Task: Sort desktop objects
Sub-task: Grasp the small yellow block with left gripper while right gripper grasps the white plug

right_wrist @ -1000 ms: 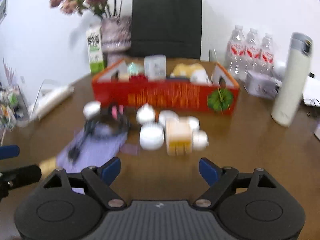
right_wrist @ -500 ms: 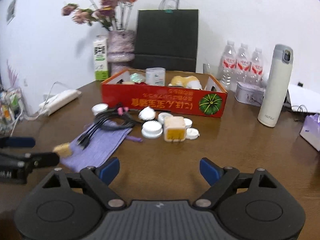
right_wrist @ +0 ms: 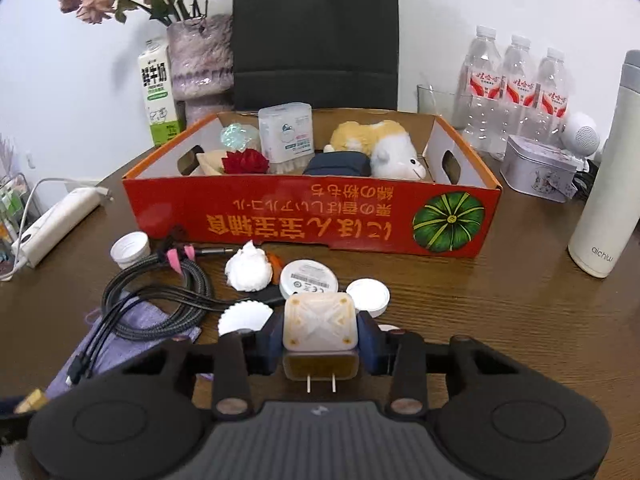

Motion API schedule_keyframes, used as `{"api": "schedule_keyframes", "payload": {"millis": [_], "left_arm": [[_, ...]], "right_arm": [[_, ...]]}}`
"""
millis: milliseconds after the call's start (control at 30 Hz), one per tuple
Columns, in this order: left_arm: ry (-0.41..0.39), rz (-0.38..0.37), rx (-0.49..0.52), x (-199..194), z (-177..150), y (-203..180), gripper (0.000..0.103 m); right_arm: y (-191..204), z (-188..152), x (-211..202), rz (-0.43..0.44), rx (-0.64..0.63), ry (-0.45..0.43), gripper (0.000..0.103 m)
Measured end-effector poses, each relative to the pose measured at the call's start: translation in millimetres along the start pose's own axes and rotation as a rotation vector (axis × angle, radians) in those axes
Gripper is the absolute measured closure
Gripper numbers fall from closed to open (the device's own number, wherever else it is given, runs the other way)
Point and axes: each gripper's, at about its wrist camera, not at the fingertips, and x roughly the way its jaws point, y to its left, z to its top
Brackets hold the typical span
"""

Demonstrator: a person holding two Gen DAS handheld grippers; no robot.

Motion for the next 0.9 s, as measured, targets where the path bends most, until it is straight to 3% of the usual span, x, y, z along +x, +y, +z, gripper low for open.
{"api": "schedule_keyframes", "payload": {"millis": [233, 367, 567, 700, 833, 900], "left_arm": [[-0.073, -0.036, -0.052, -30, 7, -7, 0.091], [-0.049, -0.101, -0.041, -35, 3, -28, 0.091], [-0.048, -0.156, -0.028, -38, -3, -51, 0.091], [-0.075, -0.142, -0.013, -32, 26, -44, 0.091], [-0.133, -0.150, 0.003, -9, 96, -35, 0.091], [-0.117, -0.171, -0.004, 18, 135, -37, 0.091]], "right_arm": [[9, -31, -62, -0.011, 0.025, -0.057, 0.066], [16, -63, -106, 0.028, 0.022, -0.075, 0.066], [15, -85, -133, 0.011, 0.036, -0.068, 0.066], [4, -62, -138, 0.006, 0.039, -0.126, 0.066], [-10, -3, -119, -0.009, 0.062, -0.198, 0.066], [-20, 36, -100, -0.016, 0.073, -0.213, 0.066]]}}
